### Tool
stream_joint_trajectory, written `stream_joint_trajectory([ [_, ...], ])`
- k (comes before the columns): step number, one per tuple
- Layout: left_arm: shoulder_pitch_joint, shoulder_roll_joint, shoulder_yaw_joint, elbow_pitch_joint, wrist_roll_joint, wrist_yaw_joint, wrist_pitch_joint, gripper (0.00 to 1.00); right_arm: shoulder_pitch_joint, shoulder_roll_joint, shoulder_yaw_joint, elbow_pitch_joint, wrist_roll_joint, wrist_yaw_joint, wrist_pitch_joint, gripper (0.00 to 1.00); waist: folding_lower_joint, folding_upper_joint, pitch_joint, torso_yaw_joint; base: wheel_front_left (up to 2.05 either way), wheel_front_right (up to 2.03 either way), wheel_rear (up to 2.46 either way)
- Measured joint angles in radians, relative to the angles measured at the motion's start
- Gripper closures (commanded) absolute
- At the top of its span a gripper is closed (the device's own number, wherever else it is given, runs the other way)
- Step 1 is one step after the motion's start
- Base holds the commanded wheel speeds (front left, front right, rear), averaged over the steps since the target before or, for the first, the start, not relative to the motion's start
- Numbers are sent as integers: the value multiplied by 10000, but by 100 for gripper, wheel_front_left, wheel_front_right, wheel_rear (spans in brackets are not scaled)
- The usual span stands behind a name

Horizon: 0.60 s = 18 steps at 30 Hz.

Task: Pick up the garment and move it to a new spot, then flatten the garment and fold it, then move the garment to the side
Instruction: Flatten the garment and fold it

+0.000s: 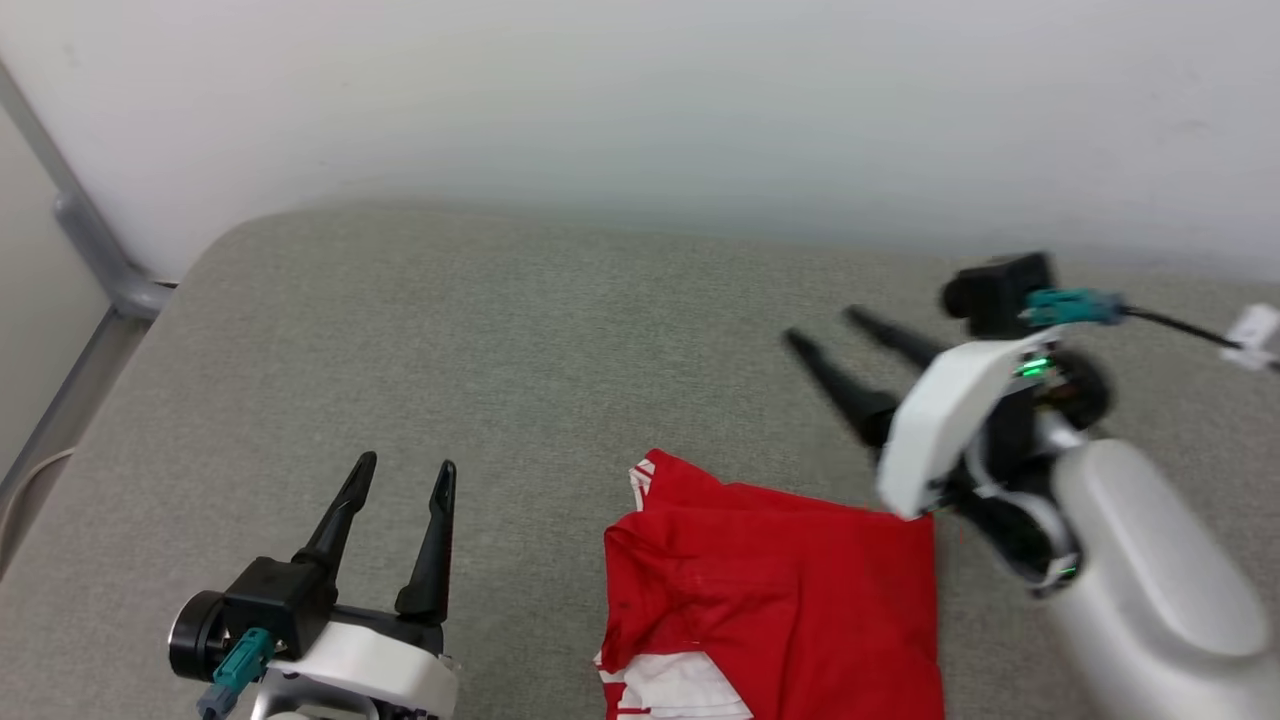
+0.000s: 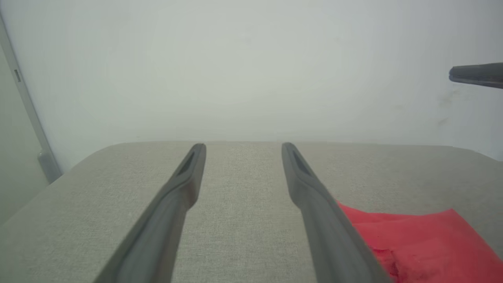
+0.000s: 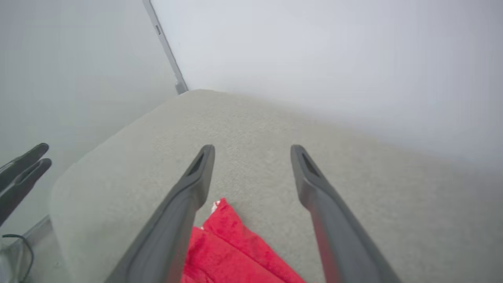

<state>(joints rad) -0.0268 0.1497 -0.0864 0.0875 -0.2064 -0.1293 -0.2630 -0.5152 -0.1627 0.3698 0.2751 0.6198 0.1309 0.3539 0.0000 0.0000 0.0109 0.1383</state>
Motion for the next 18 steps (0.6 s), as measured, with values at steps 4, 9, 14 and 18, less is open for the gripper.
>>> stream_joint_trajectory([
  [4,-33,-165,31,-299,-86,0,0,0,244,-1177,-690,-1028,-1785,0,-786,0,0,1,66,-195,0,0,0],
  [9,-36,-313,125,-677,-56,0,0,0,1419,-1837,-1881,-1965,-2872,2,-1791,0,0,0,182,-395,0,0,0],
  [14,-4,-405,215,-1053,113,0,0,0,3006,-1789,-3290,-2847,-3616,0,-3041,0,0,0,310,-548,0,0,0],
  [18,112,-499,232,-1285,215,0,0,0,4201,-1133,-4142,-3413,-3954,6,-4094,0,0,1,401,-652,0,0,0],
])
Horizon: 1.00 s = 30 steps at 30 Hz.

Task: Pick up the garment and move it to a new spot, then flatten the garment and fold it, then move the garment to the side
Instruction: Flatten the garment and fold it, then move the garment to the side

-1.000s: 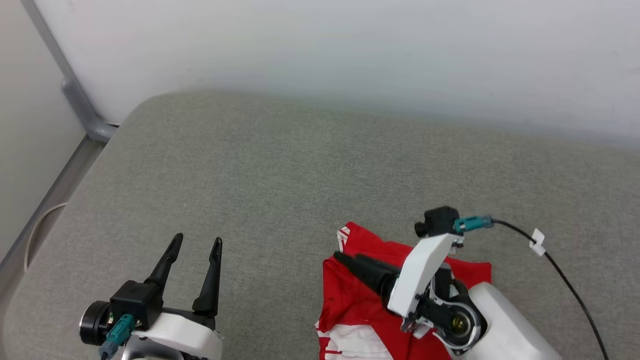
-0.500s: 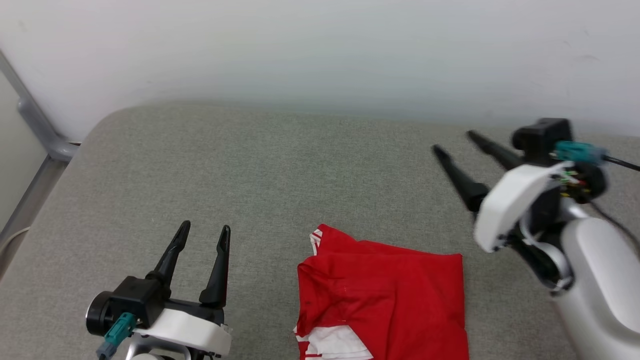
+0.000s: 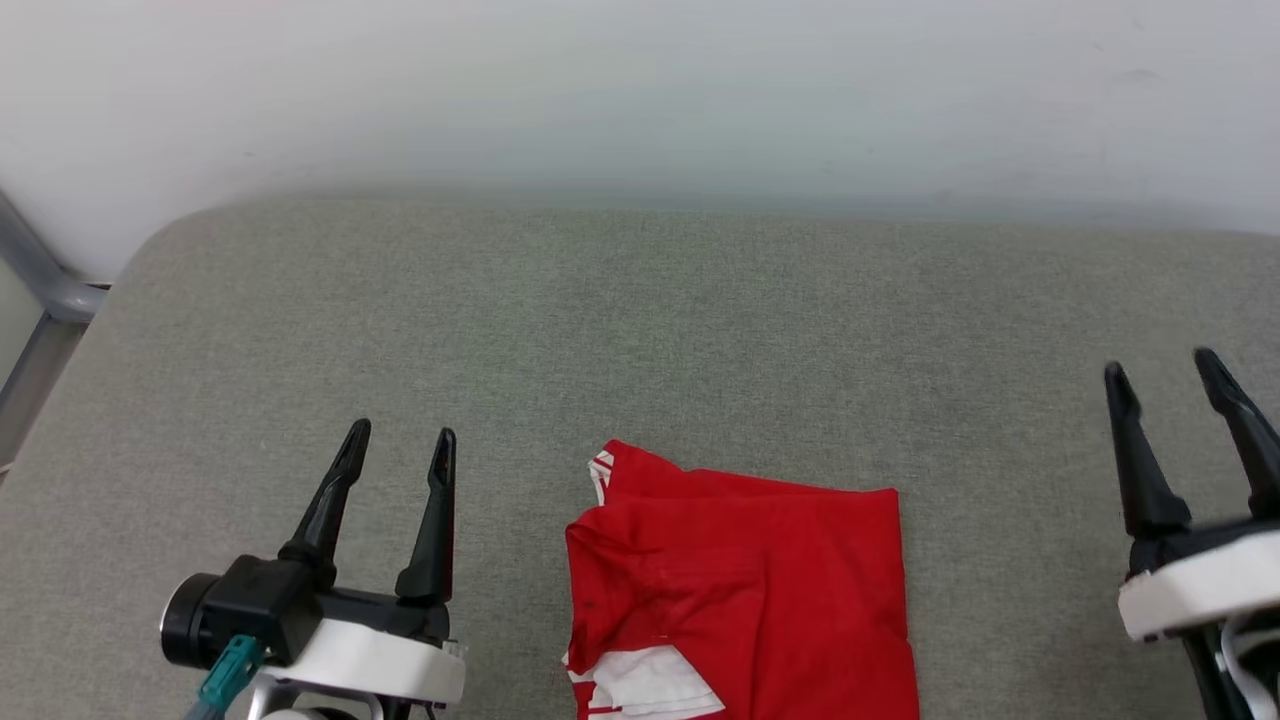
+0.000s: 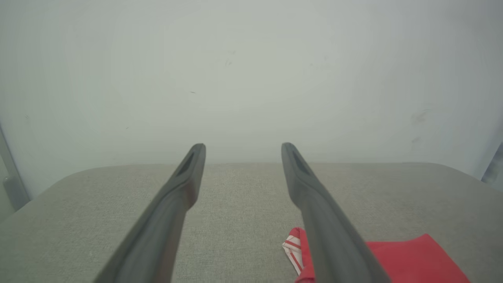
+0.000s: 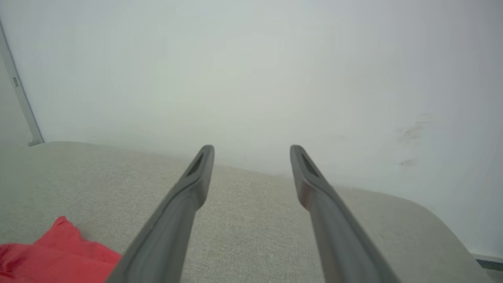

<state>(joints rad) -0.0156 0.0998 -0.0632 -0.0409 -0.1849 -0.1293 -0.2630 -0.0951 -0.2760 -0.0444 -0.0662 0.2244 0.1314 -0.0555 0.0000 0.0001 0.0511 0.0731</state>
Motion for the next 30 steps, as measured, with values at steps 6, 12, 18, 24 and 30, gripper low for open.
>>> stream_joint_trajectory([
  [6,231,-79,-4,-213,132,0,0,0,1036,938,-431,-518,-349,-4,-1026,0,0,0,34,-97,0,0,0],
  [12,359,-79,-71,-196,242,0,0,0,1306,1534,-378,-353,-487,-4,-1350,0,0,0,44,-99,0,0,0],
  [18,358,-75,-201,-150,324,0,0,0,1285,1611,-322,-173,-430,-4,-1394,0,0,0,63,-71,0,0,0],
  [24,331,-65,-242,-84,324,0,0,0,1238,1607,-311,-163,-221,-4,-1354,0,0,0,78,-33,0,0,0],
  [30,291,-2,-297,-54,309,0,0,0,1015,1212,207,-355,366,-4,550,0,0,0,214,29,0,0,0],
])
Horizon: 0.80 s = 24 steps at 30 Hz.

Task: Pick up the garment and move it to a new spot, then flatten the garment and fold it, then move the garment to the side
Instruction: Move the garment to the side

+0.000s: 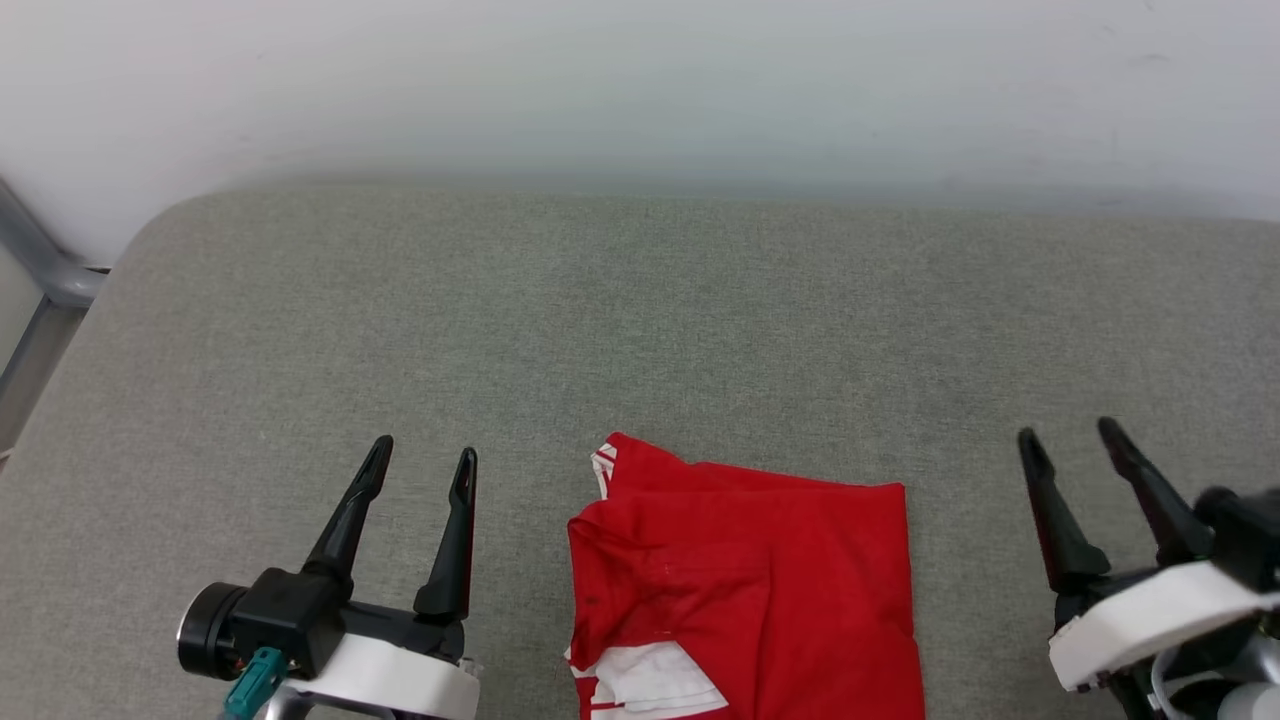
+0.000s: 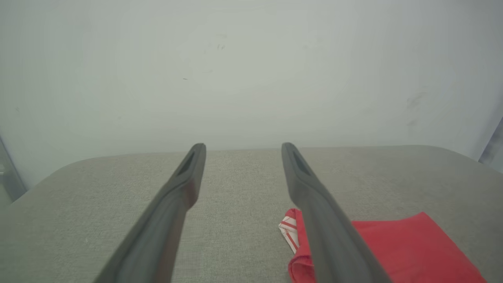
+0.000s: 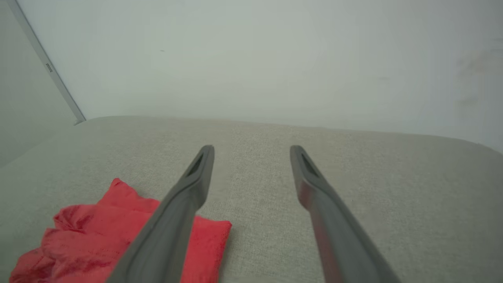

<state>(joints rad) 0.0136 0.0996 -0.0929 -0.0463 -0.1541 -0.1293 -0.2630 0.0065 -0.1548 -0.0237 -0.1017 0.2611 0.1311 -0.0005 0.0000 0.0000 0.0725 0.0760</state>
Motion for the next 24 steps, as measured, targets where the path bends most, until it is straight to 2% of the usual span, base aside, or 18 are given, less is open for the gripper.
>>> stream_joint_trajectory([
  [3,-67,58,35,15,-35,0,0,0,-202,-395,336,-257,230,0,2065,0,0,0,96,39,0,0,0],
  [6,-146,50,46,63,-86,0,0,0,-264,-522,464,-412,408,0,4441,0,0,0,196,89,0,0,0],
  [9,-252,40,-56,77,-82,0,0,0,-267,-247,545,-604,773,-2,6658,0,0,0,321,187,0,0,0],
  [12,-380,35,-155,98,-69,0,0,0,-268,-182,692,-767,771,2,8155,0,-1,0,460,339,0,0,0],
  [18,-581,29,-255,125,-58,0,0,0,-295,330,506,-424,545,0,9509,0,0,0,823,725,0,0,0],
  [24,-704,27,-288,151,-58,0,0,0,-531,625,387,226,407,0,9660,0,0,0,1177,1073,0,0,0],
])
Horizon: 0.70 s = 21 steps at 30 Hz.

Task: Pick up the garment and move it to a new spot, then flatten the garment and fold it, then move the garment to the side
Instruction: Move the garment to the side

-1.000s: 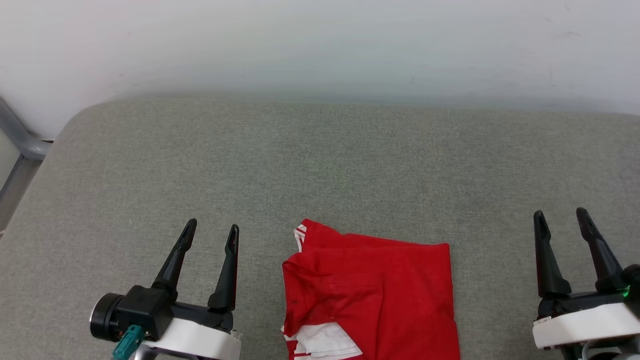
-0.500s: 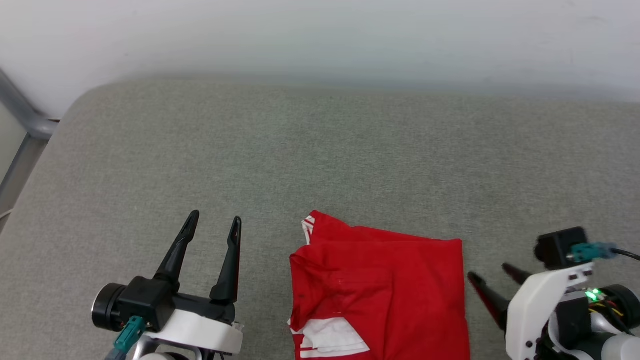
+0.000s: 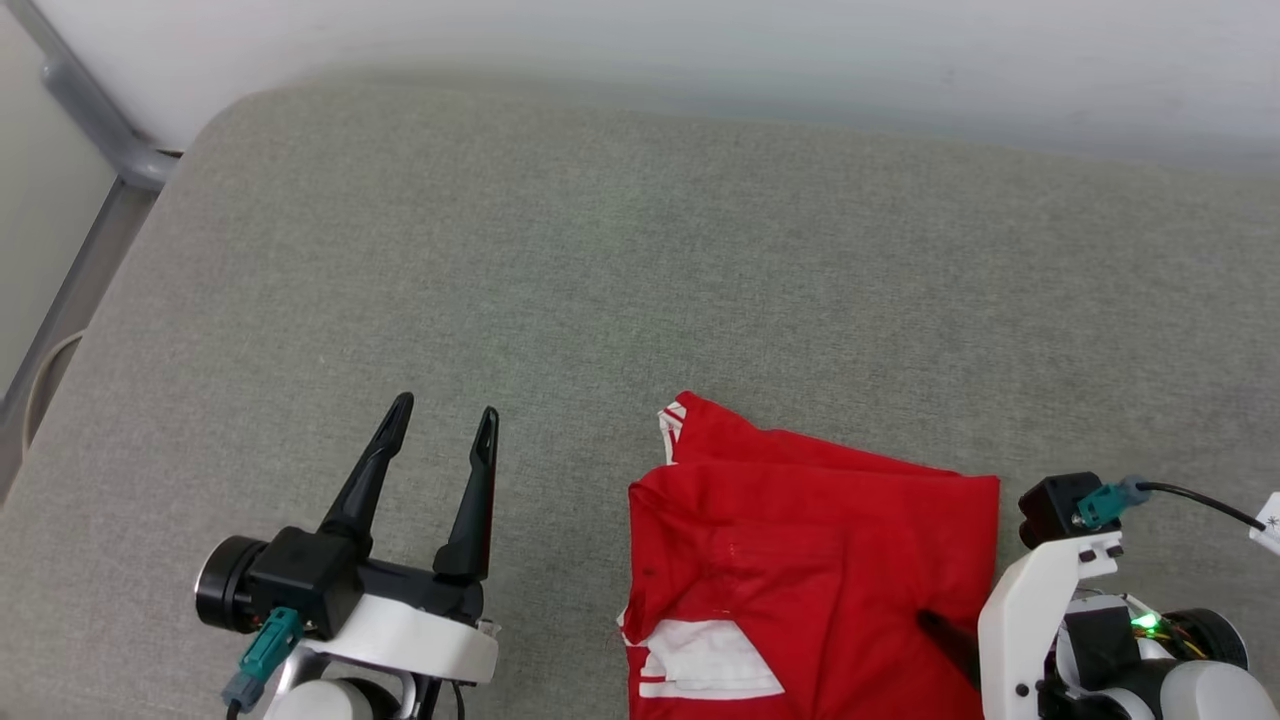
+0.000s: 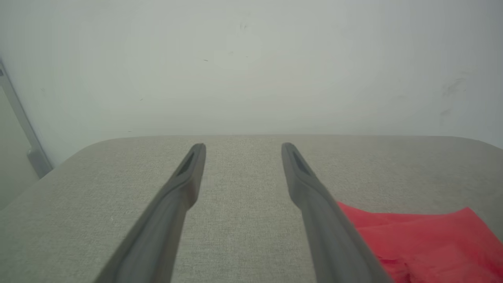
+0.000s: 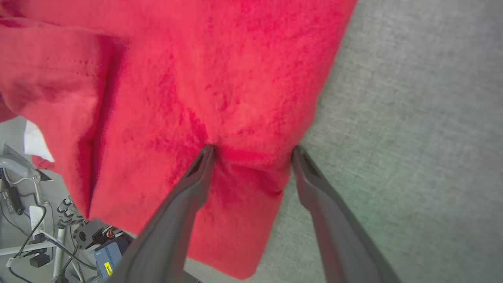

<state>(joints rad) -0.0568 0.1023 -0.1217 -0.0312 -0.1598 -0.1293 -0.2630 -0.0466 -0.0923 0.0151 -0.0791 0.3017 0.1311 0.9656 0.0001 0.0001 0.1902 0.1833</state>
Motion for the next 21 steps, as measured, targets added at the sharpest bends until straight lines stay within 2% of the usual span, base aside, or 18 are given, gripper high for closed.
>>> stream_joint_trajectory([
  [9,-250,-44,-77,13,0,0,0,0,-377,109,261,1104,-119,-4,-251,0,-1,0,358,252,0,0,0],
  [10,-290,-50,-88,13,0,0,0,0,-422,104,324,1202,-90,-4,-291,44,-1,0,375,252,0,0,0],
  [11,-300,-54,-88,25,0,0,0,0,-498,86,391,1319,17,-6,-347,100,-2,-1,380,245,0,0,0],
  [18,-302,-36,-236,209,56,0,0,0,-780,-435,1110,1789,244,6,-1264,100,-2,0,221,58,0,0,0],
  [21,-293,-6,-293,213,56,0,0,0,-995,-1057,1689,1584,105,10,-1643,100,0,0,93,-147,0,0,0],
])
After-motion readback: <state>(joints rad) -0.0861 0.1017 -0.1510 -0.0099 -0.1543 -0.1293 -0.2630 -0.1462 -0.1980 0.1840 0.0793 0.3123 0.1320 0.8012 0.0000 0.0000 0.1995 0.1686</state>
